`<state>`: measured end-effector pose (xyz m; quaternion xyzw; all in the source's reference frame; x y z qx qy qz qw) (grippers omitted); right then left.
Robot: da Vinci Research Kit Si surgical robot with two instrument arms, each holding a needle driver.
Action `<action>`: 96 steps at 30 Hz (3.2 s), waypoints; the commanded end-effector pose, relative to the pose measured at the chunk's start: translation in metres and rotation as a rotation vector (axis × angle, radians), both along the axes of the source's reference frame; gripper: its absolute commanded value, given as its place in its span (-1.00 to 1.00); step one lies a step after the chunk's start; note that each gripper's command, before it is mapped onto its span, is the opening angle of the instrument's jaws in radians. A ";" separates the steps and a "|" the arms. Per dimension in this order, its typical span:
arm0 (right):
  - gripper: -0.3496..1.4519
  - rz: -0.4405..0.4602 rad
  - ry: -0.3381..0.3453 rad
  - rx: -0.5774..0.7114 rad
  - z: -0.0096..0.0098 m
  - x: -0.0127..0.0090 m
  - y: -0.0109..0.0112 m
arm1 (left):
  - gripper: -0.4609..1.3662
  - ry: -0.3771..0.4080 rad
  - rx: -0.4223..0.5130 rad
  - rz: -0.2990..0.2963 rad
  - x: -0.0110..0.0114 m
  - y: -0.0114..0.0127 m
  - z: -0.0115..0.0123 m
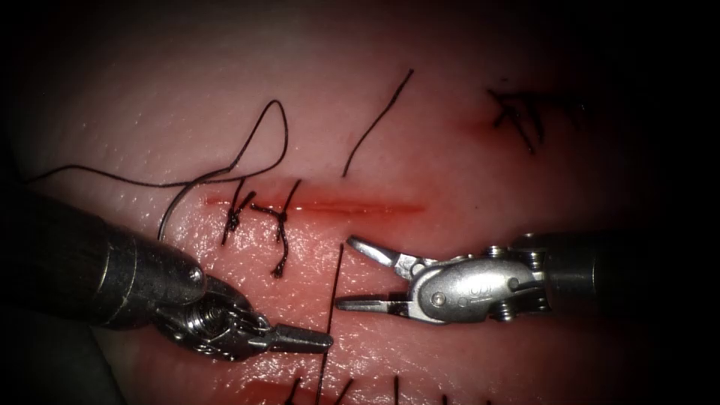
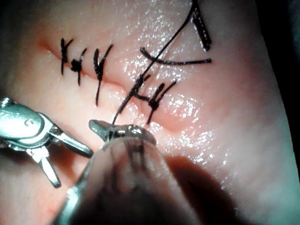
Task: Wound Closure
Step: Grab the suture with the left gripper, then hand over the suture from the left to the right gripper
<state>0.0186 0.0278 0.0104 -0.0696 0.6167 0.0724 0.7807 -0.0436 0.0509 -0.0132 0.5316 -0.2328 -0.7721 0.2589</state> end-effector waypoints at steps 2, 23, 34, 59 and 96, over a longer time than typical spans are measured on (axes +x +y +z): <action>0.41 -0.002 -0.001 -0.005 -0.0001 0.0000 0.0000 | -0.88 0.004 0.008 0.004 -0.0001 0.0001 0.0000; 0.39 -0.005 -0.005 -0.009 0.0001 -0.0007 0.0003 | 0.10 0.022 -0.036 0.008 0.0008 -0.0001 0.0015; 0.39 -0.006 -0.004 -0.010 0.0003 -0.0008 0.0003 | 0.09 0.029 -0.039 -0.002 0.0005 -0.0011 0.0038; 0.40 -0.010 -0.004 -0.017 0.0005 -0.0013 0.0003 | -0.22 0.041 -0.044 -0.023 -0.0020 -0.0025 0.0048; 0.34 -0.073 0.003 -0.129 0.0029 -0.0029 0.0031 | -0.88 0.019 0.013 0.004 -0.0022 0.0042 0.0037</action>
